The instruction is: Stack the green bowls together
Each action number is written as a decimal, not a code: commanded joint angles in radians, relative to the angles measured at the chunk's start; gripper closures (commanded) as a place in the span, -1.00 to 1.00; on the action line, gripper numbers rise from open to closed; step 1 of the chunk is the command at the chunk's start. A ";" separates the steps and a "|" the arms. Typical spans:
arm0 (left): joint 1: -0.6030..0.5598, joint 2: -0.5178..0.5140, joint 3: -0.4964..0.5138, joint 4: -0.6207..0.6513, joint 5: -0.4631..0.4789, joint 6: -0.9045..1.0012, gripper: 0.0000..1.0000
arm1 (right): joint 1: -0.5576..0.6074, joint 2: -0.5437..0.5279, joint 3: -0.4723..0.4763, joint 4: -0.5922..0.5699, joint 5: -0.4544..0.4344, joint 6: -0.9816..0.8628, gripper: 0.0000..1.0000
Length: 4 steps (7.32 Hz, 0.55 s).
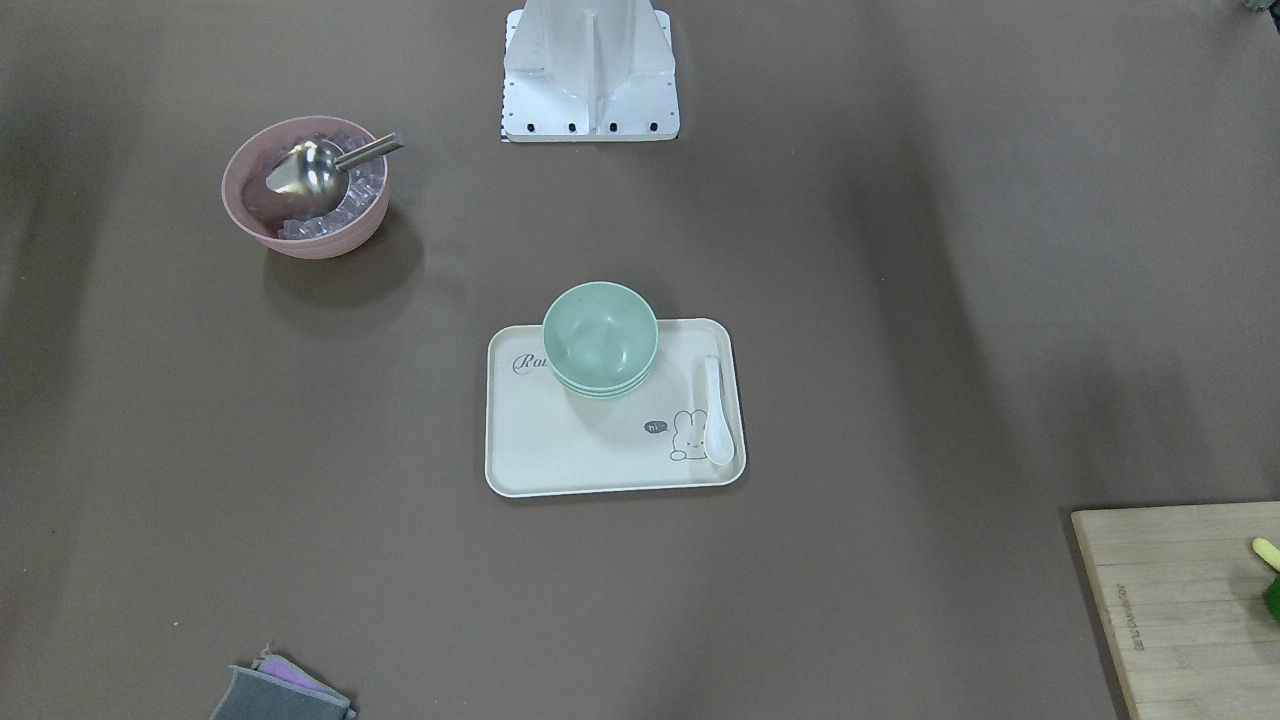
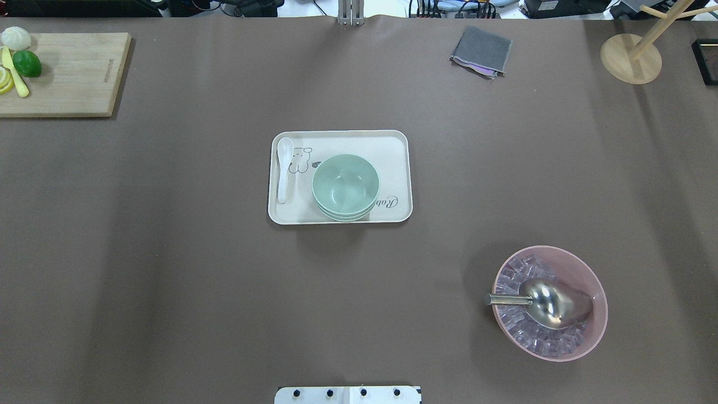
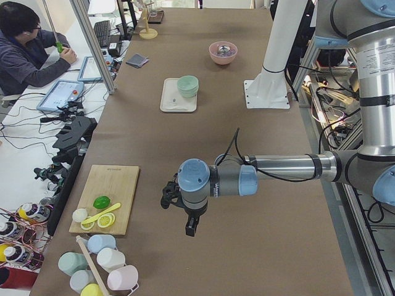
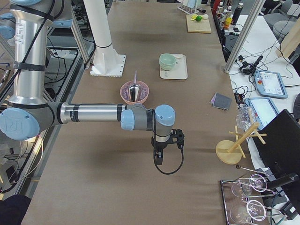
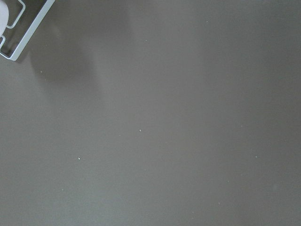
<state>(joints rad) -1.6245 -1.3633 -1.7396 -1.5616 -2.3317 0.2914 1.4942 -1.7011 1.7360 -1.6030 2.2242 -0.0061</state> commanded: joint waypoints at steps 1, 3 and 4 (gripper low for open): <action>0.000 0.001 0.003 0.000 -0.001 0.000 -0.96 | -0.002 0.000 -0.001 0.006 0.000 0.000 -1.00; 0.000 0.010 0.002 0.000 -0.003 0.000 -0.96 | -0.003 0.000 -0.001 0.008 0.002 0.000 -1.00; 0.000 0.010 0.002 0.000 -0.003 0.000 -0.96 | -0.003 0.000 -0.001 0.008 0.005 0.000 -1.00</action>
<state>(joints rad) -1.6245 -1.3545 -1.7379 -1.5616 -2.3341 0.2915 1.4917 -1.7012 1.7350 -1.5962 2.2263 -0.0062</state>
